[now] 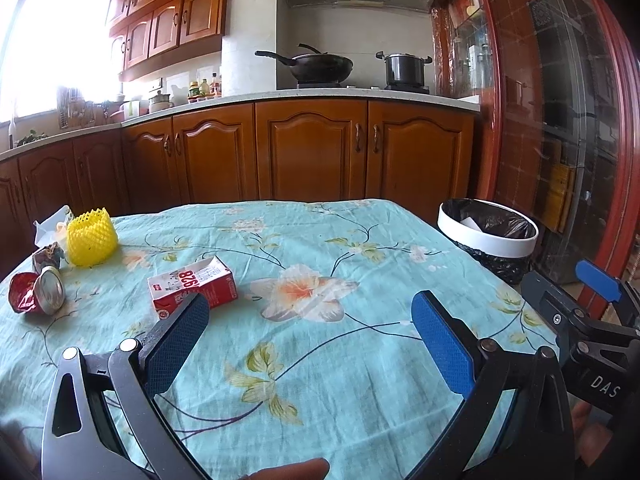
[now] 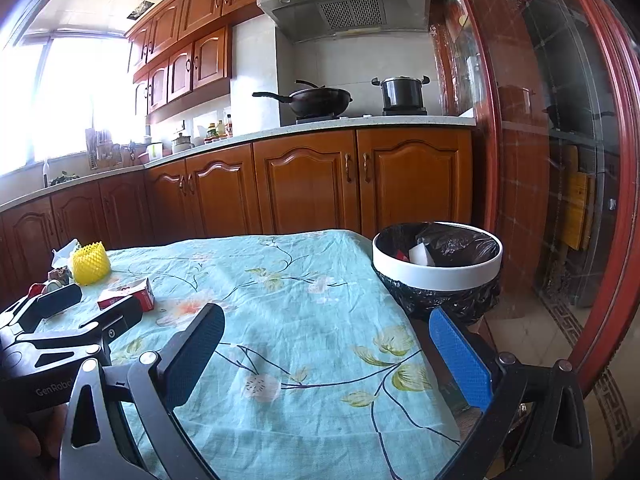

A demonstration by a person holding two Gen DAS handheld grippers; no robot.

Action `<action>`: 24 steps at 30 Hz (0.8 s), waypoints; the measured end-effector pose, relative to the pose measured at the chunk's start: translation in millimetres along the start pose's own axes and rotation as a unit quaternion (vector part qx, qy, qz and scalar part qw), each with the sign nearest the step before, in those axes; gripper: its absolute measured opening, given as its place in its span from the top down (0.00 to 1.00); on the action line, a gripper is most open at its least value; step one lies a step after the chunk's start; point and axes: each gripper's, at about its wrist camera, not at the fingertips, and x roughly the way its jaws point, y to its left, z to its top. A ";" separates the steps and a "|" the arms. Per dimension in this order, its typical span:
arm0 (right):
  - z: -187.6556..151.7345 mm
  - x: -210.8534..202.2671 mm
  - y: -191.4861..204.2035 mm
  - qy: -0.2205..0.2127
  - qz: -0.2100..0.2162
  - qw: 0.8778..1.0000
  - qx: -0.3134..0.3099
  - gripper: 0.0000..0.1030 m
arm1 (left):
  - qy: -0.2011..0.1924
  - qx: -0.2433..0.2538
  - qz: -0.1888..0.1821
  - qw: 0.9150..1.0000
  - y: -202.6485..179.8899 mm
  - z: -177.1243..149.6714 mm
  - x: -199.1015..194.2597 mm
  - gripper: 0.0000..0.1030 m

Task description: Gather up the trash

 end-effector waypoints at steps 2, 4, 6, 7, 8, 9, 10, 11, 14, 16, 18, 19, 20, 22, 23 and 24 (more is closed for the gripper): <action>0.0 0.0 -0.2 0.000 0.001 1.000 0.001 0.00 | 0.001 0.002 -0.003 1.000 -1.2 0.1 0.2 0.00; 0.1 0.1 0.1 0.001 0.002 1.000 0.002 0.00 | 0.002 0.005 -0.005 1.000 -2.2 0.1 0.5 0.00; 0.3 0.1 -0.1 -0.001 0.002 1.000 0.001 0.00 | 0.001 0.006 -0.005 1.000 -2.8 -0.2 0.2 0.00; 0.2 -0.2 -0.3 -0.001 0.003 1.000 0.001 0.00 | 0.001 0.006 -0.005 1.000 -3.0 -0.2 0.2 0.00; 0.2 -0.1 -0.4 -0.001 0.003 1.000 0.001 0.00 | 0.001 0.006 -0.005 1.000 -3.3 -0.3 0.0 0.00; 0.3 -0.5 -1.7 -0.002 0.003 1.000 0.001 0.00 | 0.001 0.006 -0.005 1.000 -3.2 -0.3 0.2 0.00; 0.4 -0.8 -1.7 -0.002 0.003 1.000 0.001 0.00 | 0.001 0.006 -0.004 1.000 -3.3 -0.3 0.3 0.00; 0.7 -1.0 -2.2 -0.003 0.003 1.000 0.001 0.00 | 0.001 0.006 -0.004 1.000 -3.5 -0.2 0.2 0.00; 0.7 -0.9 -2.3 -0.002 0.003 1.000 0.002 0.00 | 0.002 0.005 -0.003 1.000 -4.1 -0.2 -0.2 0.00; 0.7 -1.2 -2.1 -0.002 0.002 1.000 0.002 0.00 | 0.000 0.005 -0.002 1.000 -4.1 0.0 -0.6 0.00; 0.9 -2.3 -2.3 -0.002 0.003 1.000 0.002 0.00 | 0.001 0.005 -0.001 1.000 -4.4 0.0 -0.7 0.00; 0.9 -2.4 -2.3 -0.003 0.003 1.000 0.002 0.00 | 0.001 0.006 -0.002 1.000 -4.3 0.0 -0.6 0.00; 1.0 -2.2 -2.5 -0.003 0.003 1.000 0.002 0.00 | 0.001 0.006 -0.002 1.000 -4.4 0.1 -0.6 0.00; 1.1 -2.5 -2.3 -0.002 0.003 1.000 0.002 0.00 | 0.002 0.006 -0.002 1.000 -4.8 -0.1 -0.7 0.00; 1.2 -2.5 -2.3 -0.002 0.003 1.000 0.002 0.00 | 0.002 0.007 -0.002 1.000 -5.1 -0.1 -0.7 0.00; 1.0 -2.3 -2.3 -0.003 0.002 1.000 0.002 0.00 | 0.003 0.008 -0.002 1.000 -5.2 -0.6 -0.4 0.00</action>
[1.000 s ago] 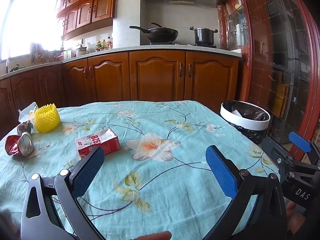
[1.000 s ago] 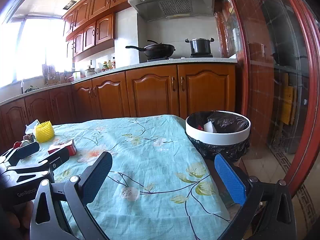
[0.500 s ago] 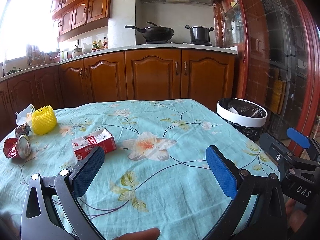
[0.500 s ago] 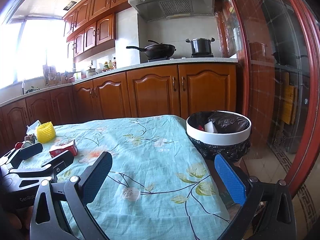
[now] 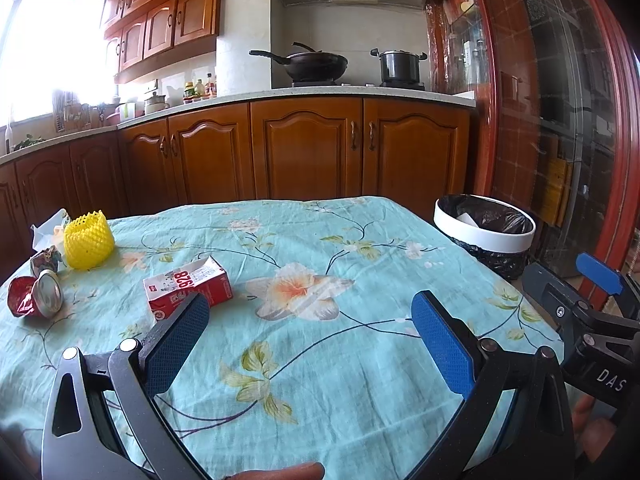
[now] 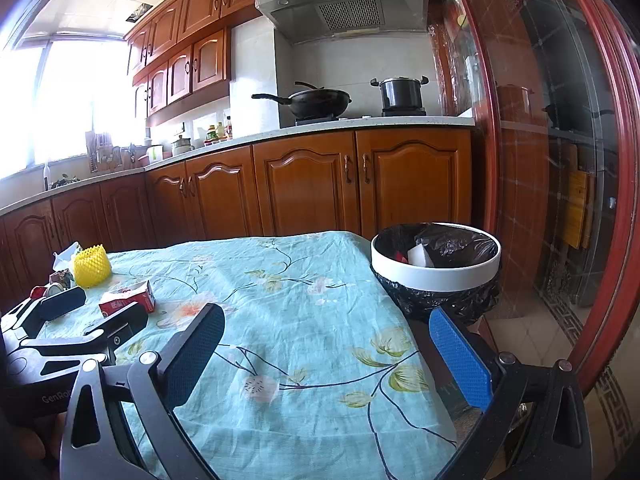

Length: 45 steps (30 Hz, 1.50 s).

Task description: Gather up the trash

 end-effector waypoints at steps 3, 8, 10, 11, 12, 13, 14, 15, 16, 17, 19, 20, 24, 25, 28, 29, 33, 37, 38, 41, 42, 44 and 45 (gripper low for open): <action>0.1 -0.3 0.1 0.000 0.000 1.000 0.000 0.00 | 0.000 0.002 0.002 1.000 -0.8 -0.6 0.0 0.00; 0.1 -0.4 0.1 0.000 0.000 1.000 0.000 0.00 | 0.001 0.003 0.002 1.000 -1.1 -0.9 0.5 0.00; 0.2 -0.2 0.1 0.000 0.000 1.000 0.001 0.00 | 0.001 0.003 0.000 1.000 -0.5 -0.8 0.5 0.00; 0.1 -0.1 0.0 0.000 0.000 1.000 0.000 0.00 | 0.000 0.003 0.000 1.000 -0.2 -1.0 0.7 0.00; 0.1 -0.2 0.0 0.000 0.000 1.000 0.000 0.00 | 0.000 0.004 0.000 1.000 -0.3 -0.9 0.8 0.00; 0.1 -0.5 0.2 0.000 0.000 1.000 0.000 0.00 | 0.001 0.003 -0.001 1.000 -0.2 -1.0 0.8 0.00; 0.0 -0.2 0.1 0.000 0.000 1.000 0.000 0.00 | 0.001 0.002 -0.001 1.000 0.2 -1.0 0.6 0.00; 0.1 -0.4 0.2 0.000 0.000 1.000 0.000 0.00 | 0.001 0.002 -0.001 1.000 -0.2 -1.0 0.9 0.00; 0.0 -0.2 0.2 0.000 0.000 1.000 0.000 0.00 | 0.001 0.002 -0.001 1.000 -0.2 -1.0 1.2 0.00; 0.0 -0.2 0.2 0.001 0.000 1.000 0.000 0.00 | 0.002 0.001 -0.001 1.000 -0.2 -1.1 1.4 0.00; 0.7 -0.7 -0.5 0.001 0.000 1.000 0.001 0.00 | 0.003 0.001 -0.002 1.000 0.1 -1.4 1.9 0.00; 0.7 -0.7 -0.5 0.001 0.000 1.000 0.001 0.00 | 0.003 0.001 -0.002 1.000 -0.1 -1.4 1.8 0.00; 0.7 -0.6 -0.5 0.001 0.000 1.000 0.001 0.00 | 0.003 0.002 -0.003 1.000 0.3 -1.6 2.4 0.00; 0.9 -1.0 -0.4 0.001 0.001 1.000 0.001 0.00 | 0.003 0.002 -0.003 1.000 0.2 -1.6 2.3 0.00; 1.4 -1.7 -0.4 0.000 0.001 1.000 0.000 0.00 | 0.003 0.001 -0.003 1.000 0.5 -1.5 2.5 0.00; 1.1 -1.2 -0.6 0.001 0.001 1.000 0.001 0.00 | 0.003 0.001 -0.004 1.000 0.5 -1.5 2.7 0.00; 1.5 -1.6 -0.4 0.001 0.002 1.000 0.001 0.00 | 0.003 0.001 -0.004 1.000 0.6 -1.3 2.6 0.00; 4.0 -3.0 0.0 0.001 0.004 1.000 0.000 0.00 | 0.004 0.001 -0.008 1.000 1.7 -0.1 3.3 0.00; 4.9 -3.3 0.2 0.001 0.004 1.000 -0.001 0.00 | 0.004 0.002 -0.008 1.000 1.7 0.1 3.4 0.00; 7.4 -3.7 -0.2 0.000 0.006 1.000 -0.001 0.00 | 0.005 0.001 -0.010 1.000 1.7 0.6 3.0 0.00; 7.9 -3.6 -0.4 -0.001 0.006 1.000 -0.001 0.00 | 0.005 0.001 -0.010 1.000 2.0 0.9 3.4 0.00; 7.7 -3.4 -0.5 0.000 0.007 1.000 -0.001 0.00 | 0.005 0.000 -0.011 1.000 2.2 1.6 3.1 0.00; 8.3 -3.6 -0.2 0.000 0.006 1.000 -0.002 0.00 | 0.005 0.000 -0.012 1.000 2.6 2.2 3.1 0.00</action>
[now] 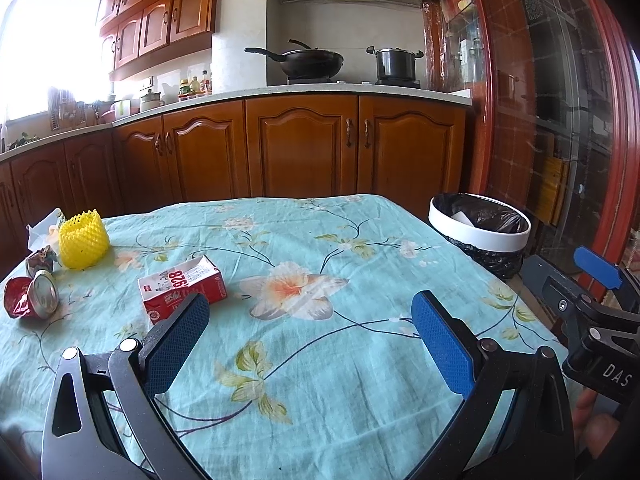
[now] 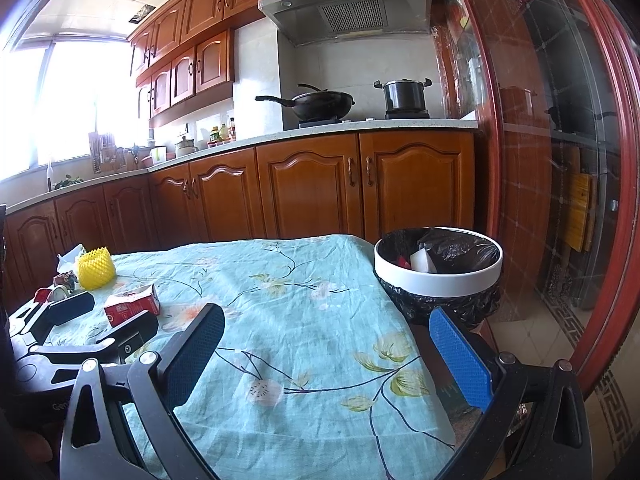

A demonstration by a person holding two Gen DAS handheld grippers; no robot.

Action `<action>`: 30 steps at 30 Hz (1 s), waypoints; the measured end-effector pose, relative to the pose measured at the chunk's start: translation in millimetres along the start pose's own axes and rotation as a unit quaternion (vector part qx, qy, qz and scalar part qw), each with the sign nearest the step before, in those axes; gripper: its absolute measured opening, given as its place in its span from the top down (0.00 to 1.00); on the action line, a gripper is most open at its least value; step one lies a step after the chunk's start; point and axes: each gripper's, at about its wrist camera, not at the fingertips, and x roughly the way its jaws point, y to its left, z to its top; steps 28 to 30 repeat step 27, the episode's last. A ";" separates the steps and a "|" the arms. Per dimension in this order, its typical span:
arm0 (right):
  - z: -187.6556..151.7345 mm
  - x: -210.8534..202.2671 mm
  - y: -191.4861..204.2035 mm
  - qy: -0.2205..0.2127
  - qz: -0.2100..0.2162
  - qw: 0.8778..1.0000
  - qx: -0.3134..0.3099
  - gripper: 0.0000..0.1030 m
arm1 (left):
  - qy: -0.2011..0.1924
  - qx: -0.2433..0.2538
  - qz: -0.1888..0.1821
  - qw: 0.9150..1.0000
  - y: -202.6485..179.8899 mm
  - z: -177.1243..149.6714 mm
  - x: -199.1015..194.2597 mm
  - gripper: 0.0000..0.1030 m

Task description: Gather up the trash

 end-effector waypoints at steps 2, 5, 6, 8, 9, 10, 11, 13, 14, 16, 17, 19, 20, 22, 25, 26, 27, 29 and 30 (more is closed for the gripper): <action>-0.2 0.0 0.0 0.000 -0.001 1.000 0.000 0.00 | 0.001 0.000 -0.001 1.000 -0.2 0.6 -0.1 0.00; 0.5 1.0 -1.0 0.001 0.000 1.000 0.002 0.00 | 0.002 0.000 -0.002 1.000 -0.4 1.8 0.0 0.00; 0.8 1.6 -1.5 0.003 0.000 1.000 0.003 0.00 | 0.002 -0.001 -0.002 1.000 -0.2 1.6 0.1 0.00; 1.2 2.9 -2.3 0.005 0.000 1.000 0.003 0.00 | 0.002 -0.001 -0.003 1.000 -0.5 2.3 0.5 0.00; 1.3 3.3 -2.9 0.006 0.000 1.000 0.004 0.00 | 0.003 -0.001 -0.004 1.000 -0.4 2.6 1.1 0.00; 1.4 3.7 -3.4 0.006 0.000 1.000 0.004 0.00 | 0.004 -0.001 -0.004 1.000 -0.6 2.8 1.4 0.00; 1.5 4.2 -4.6 0.007 0.000 1.000 0.005 0.00 | 0.004 0.000 -0.004 1.000 -0.4 3.0 1.8 0.00; 1.9 4.8 -5.0 0.007 0.000 1.000 0.005 0.00 | 0.005 -0.001 -0.006 1.000 -0.3 3.1 2.6 0.00; 1.7 4.8 -5.1 0.008 -0.001 1.000 0.005 0.00 | 0.006 -0.002 -0.006 1.000 -0.3 3.2 2.7 0.00; 1.3 5.5 -6.3 0.009 0.000 1.000 0.007 0.00 | 0.006 -0.002 -0.006 1.000 0.3 2.9 3.2 0.00; 0.8 5.8 -7.4 0.009 0.000 1.000 0.008 0.00 | 0.006 -0.002 -0.006 1.000 0.5 2.6 3.6 0.00; 0.4 6.3 -8.3 0.010 -0.001 1.000 0.009 0.00 | 0.006 -0.002 -0.007 1.000 0.9 2.4 4.2 0.00; 0.3 6.5 -8.7 0.010 -0.001 1.000 0.010 0.00 | 0.007 -0.002 -0.008 1.000 0.9 2.5 4.2 0.00; 0.1 7.0 -9.5 0.011 -0.001 1.000 0.010 0.00 | 0.008 -0.004 -0.009 1.000 1.5 2.0 4.6 0.00; -0.6 7.8 -10.2 0.012 -0.001 1.000 0.011 0.00 | 0.010 -0.007 -0.011 1.000 2.7 1.6 5.3 0.00; -0.7 8.1 -10.6 0.012 -0.001 1.000 0.011 0.00 | 0.011 -0.007 -0.011 1.000 3.5 1.4 5.7 0.00; -0.7 8.5 -10.8 0.013 -0.001 1.000 0.011 0.00 | 0.012 -0.008 -0.012 1.000 4.0 1.1 6.1 0.00; -0.7 8.5 -10.8 0.013 -0.001 1.000 0.011 0.00 | 0.012 -0.008 -0.012 1.000 4.0 1.1 6.1 0.00; -0.7 8.5 -10.8 0.013 -0.001 1.000 0.011 0.00 | 0.012 -0.008 -0.012 1.000 4.0 1.1 6.1 0.00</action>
